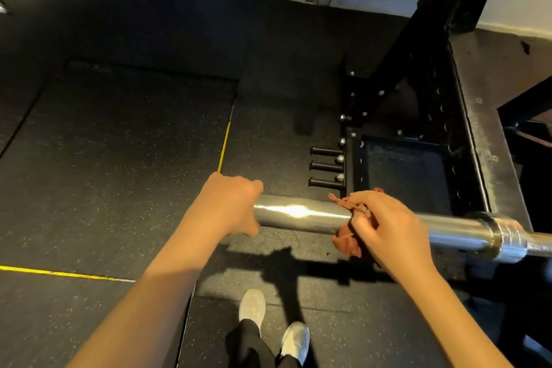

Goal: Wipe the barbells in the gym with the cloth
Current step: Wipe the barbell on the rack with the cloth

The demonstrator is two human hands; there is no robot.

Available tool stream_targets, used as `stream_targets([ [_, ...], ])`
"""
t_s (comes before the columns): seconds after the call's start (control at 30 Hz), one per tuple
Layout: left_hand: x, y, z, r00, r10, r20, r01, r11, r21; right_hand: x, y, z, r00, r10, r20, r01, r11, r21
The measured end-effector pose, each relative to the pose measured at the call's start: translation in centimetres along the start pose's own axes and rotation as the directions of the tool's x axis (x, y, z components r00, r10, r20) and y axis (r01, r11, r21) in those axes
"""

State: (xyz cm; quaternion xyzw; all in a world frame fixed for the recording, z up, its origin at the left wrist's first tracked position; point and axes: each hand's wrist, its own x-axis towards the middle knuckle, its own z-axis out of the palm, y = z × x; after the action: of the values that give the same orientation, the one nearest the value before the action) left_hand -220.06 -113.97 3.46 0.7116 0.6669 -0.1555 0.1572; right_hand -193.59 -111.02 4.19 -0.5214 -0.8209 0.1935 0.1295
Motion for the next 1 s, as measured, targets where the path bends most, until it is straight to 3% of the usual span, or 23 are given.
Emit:
stream_targets([
  [0.1,-0.5,0.4,0.3,0.994,0.000,-0.107,-0.001,1.000,-0.007,1.9,-2.3,0.9,0.996,0.086,0.033,-0.083,0.993,-0.081],
  [0.2,-1.1,0.4,1.8,0.947,0.032,-0.321,-0.022,0.999,0.035,2.6,-6.1,3.2,0.999,-0.042,0.008,0.042,0.992,-0.115],
  [0.27,-1.2,0.5,2.7,0.913,0.012,-0.408,-0.010,1.000,0.006,2.4,-6.0,3.1,0.991,-0.118,0.061,0.120,0.993,-0.022],
  [0.37,-1.6,1.0,3.8,0.852,-0.019,-0.523,0.021,1.000,-0.002,1.8,-2.9,0.4,0.981,-0.006,0.192,0.001,1.000,0.024],
  [0.47,-1.7,1.3,4.4,0.780,-0.068,-0.622,0.076,0.997,-0.014,1.3,-2.0,0.3,0.992,0.105,0.071,-0.100,0.993,-0.071],
  [0.57,-1.4,1.5,4.9,0.739,-0.073,-0.669,0.084,0.996,-0.016,2.3,-5.5,3.3,1.000,0.027,-0.005,-0.027,0.994,-0.108],
  [0.63,-1.5,1.2,5.1,0.753,-0.049,-0.656,0.059,0.998,-0.008,2.8,-7.0,4.6,0.997,-0.073,-0.027,0.070,0.993,-0.091],
  [0.7,-1.7,0.8,3.9,0.833,0.008,-0.553,-0.009,1.000,0.001,2.6,-6.6,4.5,0.992,-0.127,0.017,0.128,0.992,-0.023],
  [0.73,-1.7,0.5,2.8,0.893,0.023,-0.449,-0.025,1.000,0.002,2.1,-5.8,3.9,0.989,-0.144,0.041,0.143,0.989,0.021],
  [0.8,-1.0,-0.3,0.5,0.995,-0.032,-0.093,0.026,0.997,-0.066,1.0,-3.8,2.4,0.988,-0.136,0.076,0.131,0.989,0.067],
  [0.83,-0.5,-0.5,-0.4,0.994,-0.055,0.090,0.064,0.993,-0.101,0.7,-2.8,1.6,0.990,-0.108,0.091,0.101,0.992,0.071],
  [0.87,-0.1,-0.6,-0.8,0.983,-0.053,0.174,0.074,0.991,-0.114,0.6,-2.1,0.9,0.992,-0.073,0.099,0.067,0.996,0.064],
  [0.93,0.0,-0.5,-0.5,0.994,-0.043,0.105,0.056,0.991,-0.123,0.6,-1.5,0.9,0.998,-0.008,0.069,0.007,1.000,0.010],
  [1.0,-0.8,-0.4,0.6,0.994,-0.062,-0.088,0.052,0.992,-0.111,1.3,-2.9,2.0,0.999,0.023,0.031,-0.021,0.999,-0.046],
])
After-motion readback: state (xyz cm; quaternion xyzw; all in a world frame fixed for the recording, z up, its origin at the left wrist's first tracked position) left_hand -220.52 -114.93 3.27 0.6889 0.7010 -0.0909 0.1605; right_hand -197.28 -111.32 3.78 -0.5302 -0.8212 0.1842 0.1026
